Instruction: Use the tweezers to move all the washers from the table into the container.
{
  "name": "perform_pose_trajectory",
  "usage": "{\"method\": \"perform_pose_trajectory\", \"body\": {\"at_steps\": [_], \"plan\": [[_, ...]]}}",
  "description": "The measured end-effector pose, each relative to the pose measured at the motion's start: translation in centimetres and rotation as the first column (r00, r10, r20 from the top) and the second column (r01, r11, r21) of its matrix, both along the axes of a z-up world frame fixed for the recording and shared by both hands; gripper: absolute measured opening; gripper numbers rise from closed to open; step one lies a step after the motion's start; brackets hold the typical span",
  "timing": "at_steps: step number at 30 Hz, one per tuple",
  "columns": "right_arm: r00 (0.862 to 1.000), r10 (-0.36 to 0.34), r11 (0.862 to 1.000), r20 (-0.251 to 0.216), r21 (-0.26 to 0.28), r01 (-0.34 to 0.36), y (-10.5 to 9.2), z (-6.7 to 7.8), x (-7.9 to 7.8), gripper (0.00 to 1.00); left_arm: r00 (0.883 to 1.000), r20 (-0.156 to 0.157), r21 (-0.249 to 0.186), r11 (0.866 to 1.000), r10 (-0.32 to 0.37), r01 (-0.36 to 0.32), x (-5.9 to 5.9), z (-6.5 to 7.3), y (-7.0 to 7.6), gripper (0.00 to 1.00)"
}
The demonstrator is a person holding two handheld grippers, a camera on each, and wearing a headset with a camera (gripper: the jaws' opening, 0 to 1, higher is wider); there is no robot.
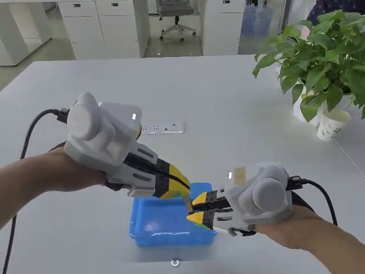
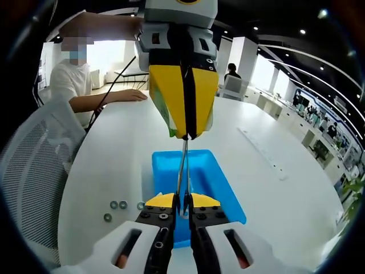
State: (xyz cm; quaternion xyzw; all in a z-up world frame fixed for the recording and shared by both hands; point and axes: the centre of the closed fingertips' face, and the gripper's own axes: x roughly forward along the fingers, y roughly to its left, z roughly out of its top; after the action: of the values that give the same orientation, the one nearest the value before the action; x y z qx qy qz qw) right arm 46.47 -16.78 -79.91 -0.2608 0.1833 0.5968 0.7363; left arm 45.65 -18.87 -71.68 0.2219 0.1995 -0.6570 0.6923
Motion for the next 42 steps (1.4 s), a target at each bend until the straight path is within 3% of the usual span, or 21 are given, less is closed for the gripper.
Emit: {"method": "perform_pose_trajectory", "body": {"at_steps": [7, 17, 31, 42], "plan": [[1.000, -0.014, 1.000, -0.013, -0.021, 0.013, 0.2, -1.6, 1.0, 0.09, 1.000, -0.006, 0.025, 1.000, -0.001, 0.002, 0.9, -1.4, 0.0, 0.03], [0.999, -0.011, 0.998, -0.035, -0.056, 0.009, 0.0, -3.4, 1.3, 0.10, 1.000, -0.019, 0.055, 0.998, 0.000, 0.001, 1.5, -3.4, -0.1, 0.03], [0.999, -0.020, 0.998, -0.049, -0.062, 0.017, -0.2, -4.3, 1.2, 0.11, 1.000, -0.031, 0.067, 0.998, -0.004, 0.006, 1.5, -4.2, -0.2, 0.03], [0.999, -0.023, 0.998, -0.037, -0.058, 0.021, -0.2, -3.9, 1.2, 0.11, 1.000, -0.027, 0.066, 0.998, -0.004, 0.006, 1.4, -3.9, -0.2, 0.03]]}}
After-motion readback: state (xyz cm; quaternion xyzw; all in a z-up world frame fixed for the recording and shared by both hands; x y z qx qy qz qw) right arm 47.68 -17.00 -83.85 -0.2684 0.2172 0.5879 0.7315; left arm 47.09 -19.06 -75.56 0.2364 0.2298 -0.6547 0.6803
